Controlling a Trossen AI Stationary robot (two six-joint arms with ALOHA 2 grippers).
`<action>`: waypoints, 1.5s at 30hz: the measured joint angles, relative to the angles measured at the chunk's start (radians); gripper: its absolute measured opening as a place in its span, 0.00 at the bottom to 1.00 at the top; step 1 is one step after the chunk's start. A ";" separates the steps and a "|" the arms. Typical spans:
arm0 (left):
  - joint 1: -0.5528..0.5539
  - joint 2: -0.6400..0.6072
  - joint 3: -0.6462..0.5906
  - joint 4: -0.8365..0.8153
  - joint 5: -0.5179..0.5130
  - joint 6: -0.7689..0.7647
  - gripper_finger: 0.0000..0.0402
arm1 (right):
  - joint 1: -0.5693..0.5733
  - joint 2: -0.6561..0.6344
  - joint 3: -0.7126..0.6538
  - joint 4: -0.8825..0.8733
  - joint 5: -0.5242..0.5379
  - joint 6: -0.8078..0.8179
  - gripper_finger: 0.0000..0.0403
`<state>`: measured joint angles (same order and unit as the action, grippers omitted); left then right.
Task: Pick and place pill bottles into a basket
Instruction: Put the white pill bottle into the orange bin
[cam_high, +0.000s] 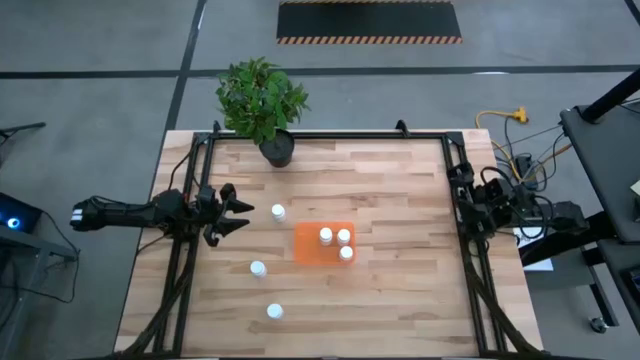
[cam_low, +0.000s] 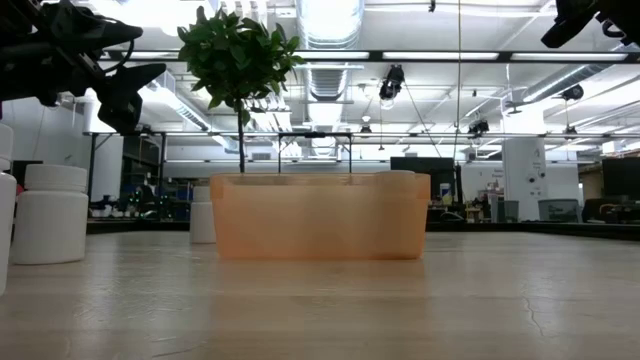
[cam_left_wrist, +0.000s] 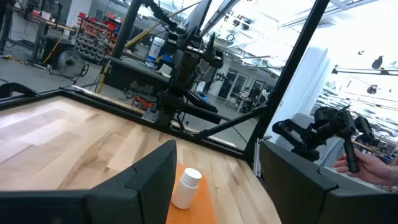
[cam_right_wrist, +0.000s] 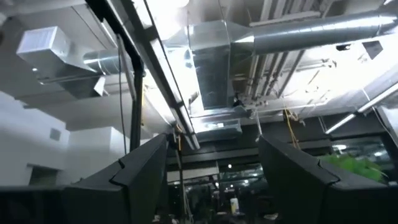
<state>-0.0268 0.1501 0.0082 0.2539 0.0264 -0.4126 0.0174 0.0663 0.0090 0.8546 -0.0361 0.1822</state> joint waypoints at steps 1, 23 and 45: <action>0.000 0.000 0.000 0.000 0.000 0.000 0.53 | 0.000 -0.025 0.000 -0.034 0.001 0.002 0.61; 0.000 0.000 0.000 0.008 0.000 0.000 0.53 | 0.000 -0.064 0.000 -0.754 -0.044 0.213 0.61; 0.000 0.006 0.000 0.035 -0.017 -0.276 0.53 | 0.000 -0.063 0.000 -0.799 -0.040 -0.081 0.61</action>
<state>-0.0265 0.1558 0.0082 0.2892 0.0090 -0.6887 0.0170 0.0036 0.0090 0.0554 -0.0765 0.1015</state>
